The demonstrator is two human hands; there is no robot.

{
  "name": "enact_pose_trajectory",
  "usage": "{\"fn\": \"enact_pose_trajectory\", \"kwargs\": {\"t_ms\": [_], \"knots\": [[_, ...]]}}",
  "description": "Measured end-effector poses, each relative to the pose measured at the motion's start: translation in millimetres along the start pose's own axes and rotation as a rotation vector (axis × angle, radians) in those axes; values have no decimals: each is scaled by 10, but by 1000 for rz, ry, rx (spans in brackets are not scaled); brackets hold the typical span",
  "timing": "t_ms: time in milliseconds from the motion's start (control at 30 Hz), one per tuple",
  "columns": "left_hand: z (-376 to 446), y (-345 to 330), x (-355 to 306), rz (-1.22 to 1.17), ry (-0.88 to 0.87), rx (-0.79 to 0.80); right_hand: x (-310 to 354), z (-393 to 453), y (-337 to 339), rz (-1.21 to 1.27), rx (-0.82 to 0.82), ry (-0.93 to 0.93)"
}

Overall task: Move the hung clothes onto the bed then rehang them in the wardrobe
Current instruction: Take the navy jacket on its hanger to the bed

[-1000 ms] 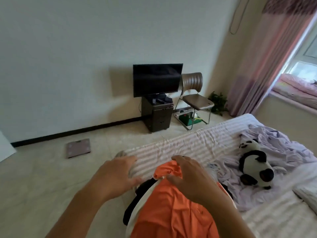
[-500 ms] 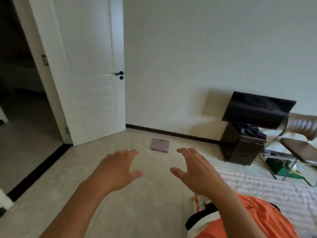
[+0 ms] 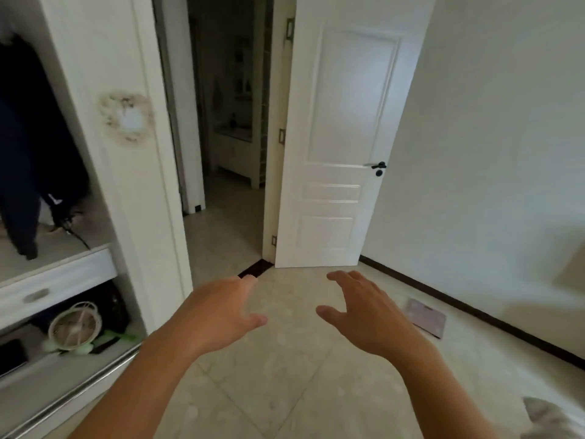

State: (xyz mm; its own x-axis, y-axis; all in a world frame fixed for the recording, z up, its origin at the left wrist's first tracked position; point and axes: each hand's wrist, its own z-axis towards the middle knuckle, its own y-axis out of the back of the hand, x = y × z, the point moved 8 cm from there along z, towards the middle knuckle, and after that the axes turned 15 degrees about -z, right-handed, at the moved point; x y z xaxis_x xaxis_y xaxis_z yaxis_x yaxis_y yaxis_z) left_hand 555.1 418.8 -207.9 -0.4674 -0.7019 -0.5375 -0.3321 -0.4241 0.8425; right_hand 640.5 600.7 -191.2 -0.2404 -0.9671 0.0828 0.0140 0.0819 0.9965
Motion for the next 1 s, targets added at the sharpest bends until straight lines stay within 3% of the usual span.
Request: {"fn": "enact_pose_trajectory", "kwargs": {"t_ms": [633, 1000], "knots": [[-138, 1835, 2926, -15, 538, -277, 3275, 2228, -146, 3, 47, 619], [-21, 2873, 4041, 47, 646, -442, 4883, 3282, -51, -36, 2, 834]]}}
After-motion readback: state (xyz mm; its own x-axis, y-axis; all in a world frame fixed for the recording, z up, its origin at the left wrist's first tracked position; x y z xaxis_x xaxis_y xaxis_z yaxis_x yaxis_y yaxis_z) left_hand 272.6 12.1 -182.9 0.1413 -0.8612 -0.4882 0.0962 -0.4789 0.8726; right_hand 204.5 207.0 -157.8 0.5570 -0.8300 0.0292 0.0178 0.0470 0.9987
